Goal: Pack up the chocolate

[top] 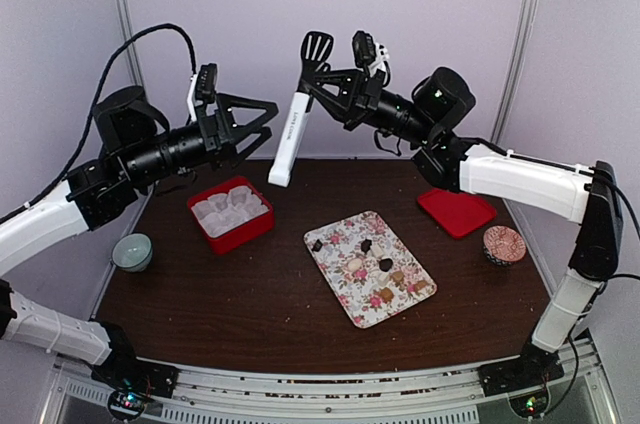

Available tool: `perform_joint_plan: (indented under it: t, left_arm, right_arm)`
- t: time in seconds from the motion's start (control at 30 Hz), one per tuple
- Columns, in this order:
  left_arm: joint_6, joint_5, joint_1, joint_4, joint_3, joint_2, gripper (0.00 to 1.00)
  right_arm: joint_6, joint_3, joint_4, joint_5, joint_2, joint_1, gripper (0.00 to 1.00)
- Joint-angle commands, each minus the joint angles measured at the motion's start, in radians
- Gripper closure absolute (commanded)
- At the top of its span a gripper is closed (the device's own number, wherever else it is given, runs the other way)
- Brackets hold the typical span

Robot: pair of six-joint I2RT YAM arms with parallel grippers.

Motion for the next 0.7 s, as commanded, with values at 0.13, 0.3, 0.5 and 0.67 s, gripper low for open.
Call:
perform_joint_plan:
  t: [0.13,0.3,0.5,0.67]
  left_arm:
    - [-0.080,0.005,-0.032,0.224,-0.029,0.053,0.15]
    - [-0.098,0.028,-0.054,0.240,-0.001,0.101,0.21]
    - [-0.137,0.027,-0.066,0.332,-0.023,0.123,0.30]
    - [-0.148,0.040,-0.077,0.362,-0.003,0.154,0.39]
  right_arm:
    - [0.025,-0.045,0.153,0.090,-0.024,0.006,1.00]
    - [0.037,-0.036,0.189,0.105,-0.017,0.009,1.00]
    - [0.036,-0.076,0.219,0.134,-0.026,0.011,1.00]
    - [0.032,-0.109,0.238,0.143,-0.028,0.015,1.00]
